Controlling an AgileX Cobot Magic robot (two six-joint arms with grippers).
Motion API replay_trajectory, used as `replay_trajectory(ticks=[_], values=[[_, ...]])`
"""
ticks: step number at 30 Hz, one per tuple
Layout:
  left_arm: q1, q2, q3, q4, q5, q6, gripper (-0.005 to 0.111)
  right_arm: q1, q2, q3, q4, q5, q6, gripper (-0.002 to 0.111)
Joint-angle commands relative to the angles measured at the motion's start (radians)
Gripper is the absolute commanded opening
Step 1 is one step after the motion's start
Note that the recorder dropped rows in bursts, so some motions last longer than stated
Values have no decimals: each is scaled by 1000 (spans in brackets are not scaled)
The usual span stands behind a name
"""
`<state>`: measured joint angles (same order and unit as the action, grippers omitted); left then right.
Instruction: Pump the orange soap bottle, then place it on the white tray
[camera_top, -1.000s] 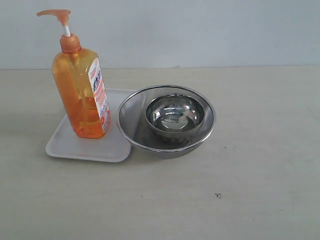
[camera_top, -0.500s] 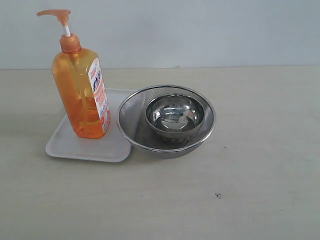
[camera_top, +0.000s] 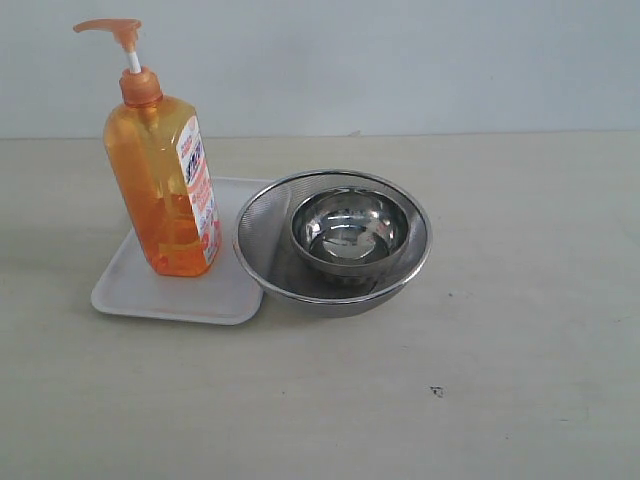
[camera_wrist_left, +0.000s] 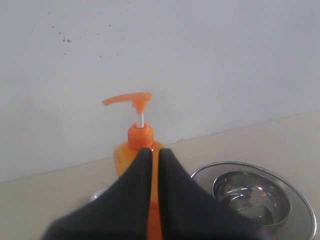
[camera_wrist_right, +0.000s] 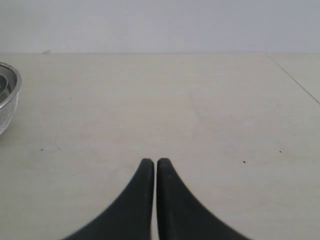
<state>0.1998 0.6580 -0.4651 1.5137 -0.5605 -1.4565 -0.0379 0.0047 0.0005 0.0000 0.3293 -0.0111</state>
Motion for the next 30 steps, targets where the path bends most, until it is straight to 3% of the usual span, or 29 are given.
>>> replay_trajectory(ticks=[1, 9, 15, 24, 27, 30], values=[[1, -6, 4, 1, 1, -10, 5, -2, -5, 0, -7, -7, 2, 0], [1, -34, 4, 23, 33, 5, 5, -2, -5, 0, -7, -7, 2, 0], [1, -231, 38, 81, 57, 2, 5, -2, -5, 0, -7, -7, 2, 0], [1, -549, 205, 79, 57, -99, 5, -2, -5, 0, -7, -7, 2, 0], [1, -609, 245, 19, 82, -173, 5, -2, -5, 0, -7, -7, 2, 0], [1, -640, 243, -137, 100, -227, 5, -2, -5, 0, -7, -7, 2, 0]])
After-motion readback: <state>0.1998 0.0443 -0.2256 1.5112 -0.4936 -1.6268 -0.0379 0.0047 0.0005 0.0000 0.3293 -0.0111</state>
